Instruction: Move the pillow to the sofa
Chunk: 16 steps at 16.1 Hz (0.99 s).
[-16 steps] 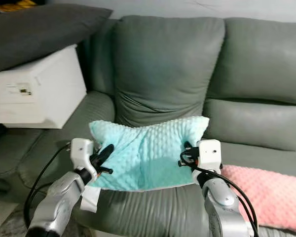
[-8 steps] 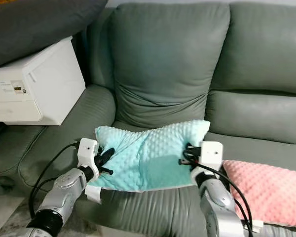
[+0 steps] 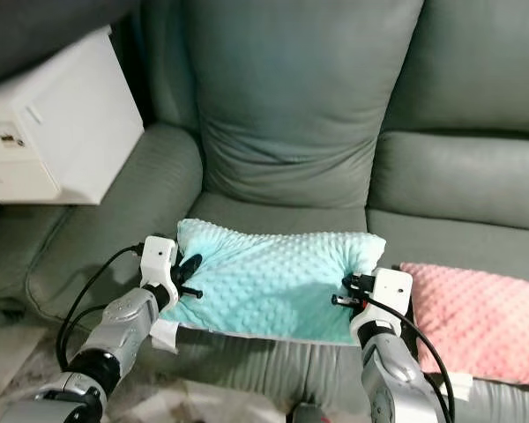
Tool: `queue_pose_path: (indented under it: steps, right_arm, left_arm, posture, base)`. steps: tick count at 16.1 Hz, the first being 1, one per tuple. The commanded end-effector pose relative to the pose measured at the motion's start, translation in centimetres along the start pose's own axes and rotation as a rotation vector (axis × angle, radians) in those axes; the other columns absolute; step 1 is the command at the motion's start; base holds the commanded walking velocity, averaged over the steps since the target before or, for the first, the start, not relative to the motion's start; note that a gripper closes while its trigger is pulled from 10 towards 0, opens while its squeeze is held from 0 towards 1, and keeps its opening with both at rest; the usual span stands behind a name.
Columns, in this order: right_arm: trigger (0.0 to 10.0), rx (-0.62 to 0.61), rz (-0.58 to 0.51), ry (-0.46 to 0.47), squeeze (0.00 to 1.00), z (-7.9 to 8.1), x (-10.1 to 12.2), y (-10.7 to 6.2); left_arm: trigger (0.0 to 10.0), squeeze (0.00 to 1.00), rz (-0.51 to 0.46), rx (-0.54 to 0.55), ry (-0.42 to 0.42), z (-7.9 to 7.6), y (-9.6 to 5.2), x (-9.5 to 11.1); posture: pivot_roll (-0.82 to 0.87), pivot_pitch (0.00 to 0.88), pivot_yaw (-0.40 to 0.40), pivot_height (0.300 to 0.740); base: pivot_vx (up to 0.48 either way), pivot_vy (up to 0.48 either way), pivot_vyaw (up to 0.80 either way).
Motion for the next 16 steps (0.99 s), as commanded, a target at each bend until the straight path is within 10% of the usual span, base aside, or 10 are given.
queue_pose_path:
  steps: [1, 8, 16]
  right_arm:
    - [10.0, -0.014, -0.027, -0.032, 0.00, 0.0, 0.7, 0.3]
    - [10.0, 0.070, -0.118, -0.147, 0.00, 2.8, 2.6, 0.9]
    - [10.0, -0.010, -0.146, -0.167, 0.00, 1.2, 3.1, 1.5]
  left_arm:
    - [10.0, 0.00, -0.011, 0.019, -0.007, 0.2, 0.3, 0.4]
    - [10.0, 0.00, -0.163, 0.058, -0.114, -0.8, 1.8, 5.1]
    - [10.0, 0.00, -0.236, -0.067, -0.158, -5.0, 3.0, 7.4]
  posture:
    - [-0.22, 0.280, 0.086, 0.740]
    - [-0.23, 0.322, 0.084, 0.740]
    - [-0.24, 0.328, 0.086, 0.740]
  base:
    - [0.000, 0.000, 0.00]
    - [0.000, 0.000, 0.00]
    - [0.000, 0.000, 0.00]
Point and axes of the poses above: a point about 5 cm out from each wrist's last joint towards the gripper, its own y axis pointing out of the wrist towards the gripper, its own x axis along the axis of the wrist's last joint, z = x × y, the point moved 6 cm from there along y, pointing out of the wrist towards the gripper, and after that the axes turned 14 degrees about -y, right-handed, at the moved point
